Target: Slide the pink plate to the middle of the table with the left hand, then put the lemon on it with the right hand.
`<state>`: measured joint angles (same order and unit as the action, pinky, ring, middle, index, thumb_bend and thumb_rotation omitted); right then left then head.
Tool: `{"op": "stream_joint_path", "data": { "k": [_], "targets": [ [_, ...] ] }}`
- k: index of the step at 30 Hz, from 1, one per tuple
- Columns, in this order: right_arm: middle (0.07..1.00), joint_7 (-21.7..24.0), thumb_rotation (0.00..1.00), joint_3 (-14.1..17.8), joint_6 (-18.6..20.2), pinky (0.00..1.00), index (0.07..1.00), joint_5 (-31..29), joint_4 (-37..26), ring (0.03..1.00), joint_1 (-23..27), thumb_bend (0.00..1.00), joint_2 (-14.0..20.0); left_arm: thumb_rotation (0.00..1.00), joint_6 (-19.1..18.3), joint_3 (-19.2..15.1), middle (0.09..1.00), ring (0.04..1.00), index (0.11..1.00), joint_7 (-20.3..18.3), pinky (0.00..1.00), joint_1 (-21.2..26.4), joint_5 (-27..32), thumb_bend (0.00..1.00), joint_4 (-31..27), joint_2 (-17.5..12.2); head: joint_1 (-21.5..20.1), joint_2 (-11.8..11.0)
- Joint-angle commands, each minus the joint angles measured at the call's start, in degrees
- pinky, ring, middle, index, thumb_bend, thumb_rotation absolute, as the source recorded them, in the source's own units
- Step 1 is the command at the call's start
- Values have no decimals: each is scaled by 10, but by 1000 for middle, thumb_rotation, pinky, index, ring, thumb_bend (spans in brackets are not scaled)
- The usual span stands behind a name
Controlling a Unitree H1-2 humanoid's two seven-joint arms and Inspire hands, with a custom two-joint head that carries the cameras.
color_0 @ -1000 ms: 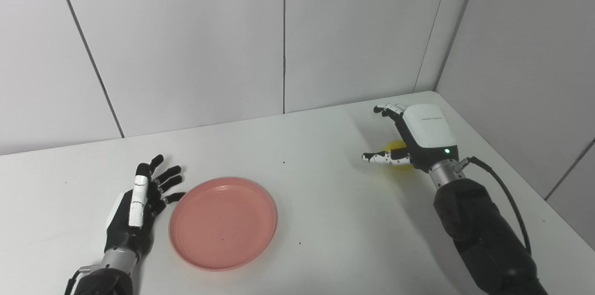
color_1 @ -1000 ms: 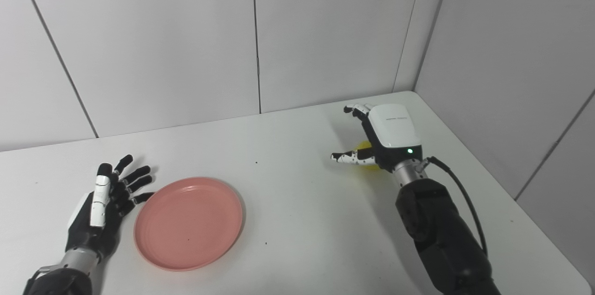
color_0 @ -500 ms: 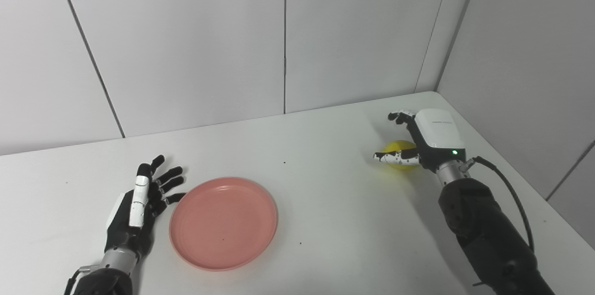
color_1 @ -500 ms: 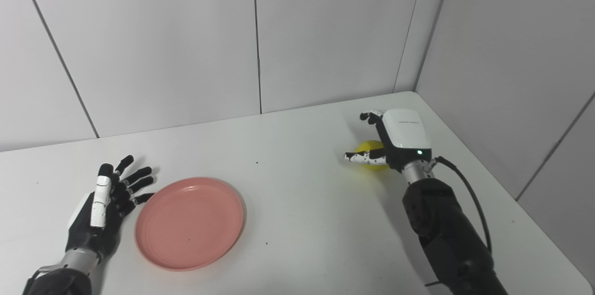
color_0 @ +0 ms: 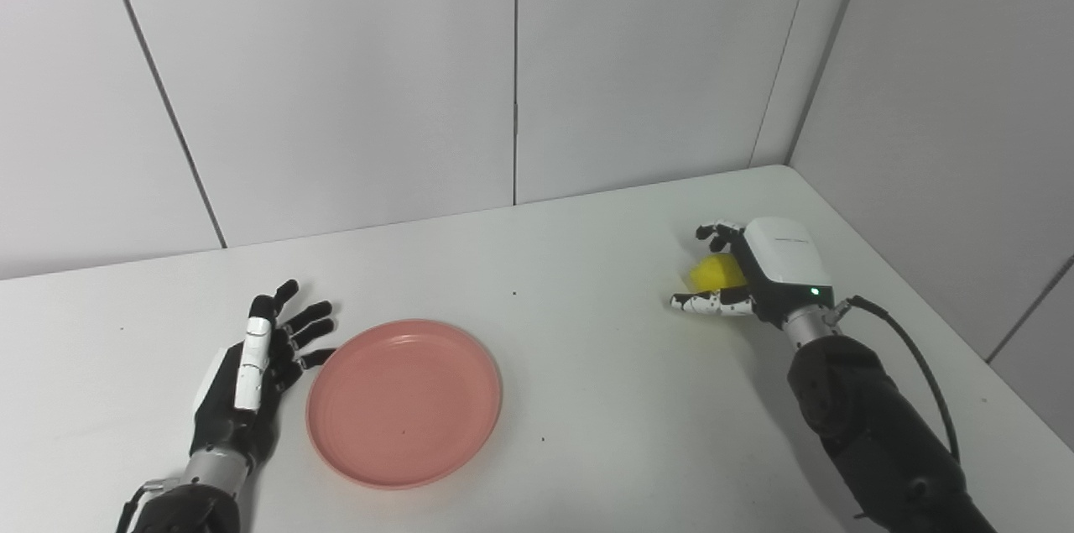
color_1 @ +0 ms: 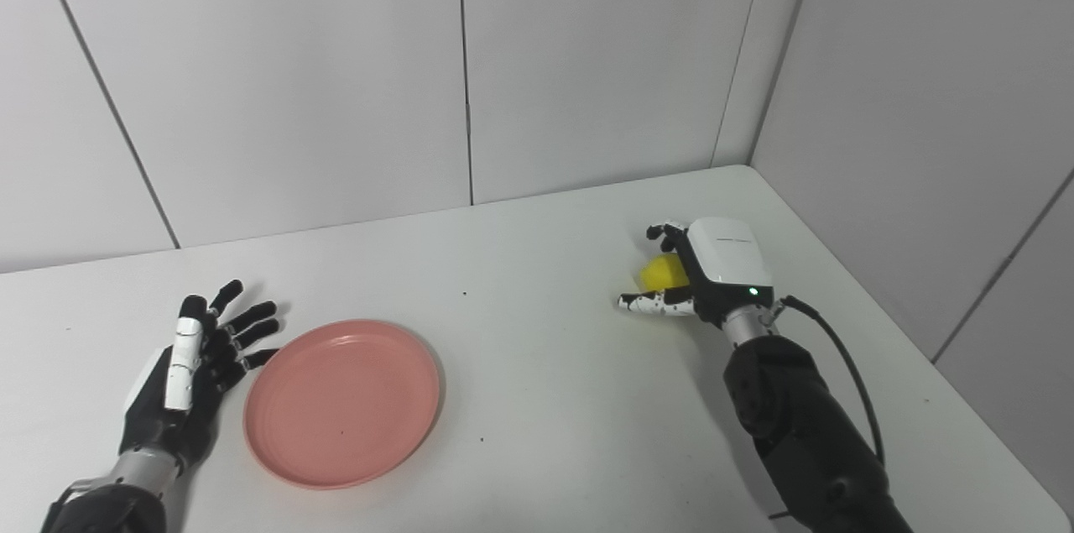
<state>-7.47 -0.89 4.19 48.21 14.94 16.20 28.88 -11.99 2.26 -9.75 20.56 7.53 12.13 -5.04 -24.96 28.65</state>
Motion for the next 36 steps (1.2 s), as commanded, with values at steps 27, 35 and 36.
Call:
{"op": "stream_joint_path", "data": {
  "k": [27, 35, 36],
  "targets": [
    [318, -67, 167, -23, 2, 186, 484, -27, 71, 239, 17, 551, 28, 1000, -45, 6, 814, 824, 954, -18, 836, -16, -3, 743, 6, -9, 0, 10],
    [382, -63, 163, -43, 21, 230, 486, -37, 70, 298, 17, 513, 36, 1000, -40, 4, 816, 826, 965, -27, 860, -16, 0, 728, 11, -10, 0, 11],
    [386, -62, 164, -44, 24, 234, 487, -37, 70, 301, 17, 512, 37, 1000, -39, 4, 815, 827, 966, -27, 864, -16, 1, 726, 12, -11, 1, 11]
  ]
}}
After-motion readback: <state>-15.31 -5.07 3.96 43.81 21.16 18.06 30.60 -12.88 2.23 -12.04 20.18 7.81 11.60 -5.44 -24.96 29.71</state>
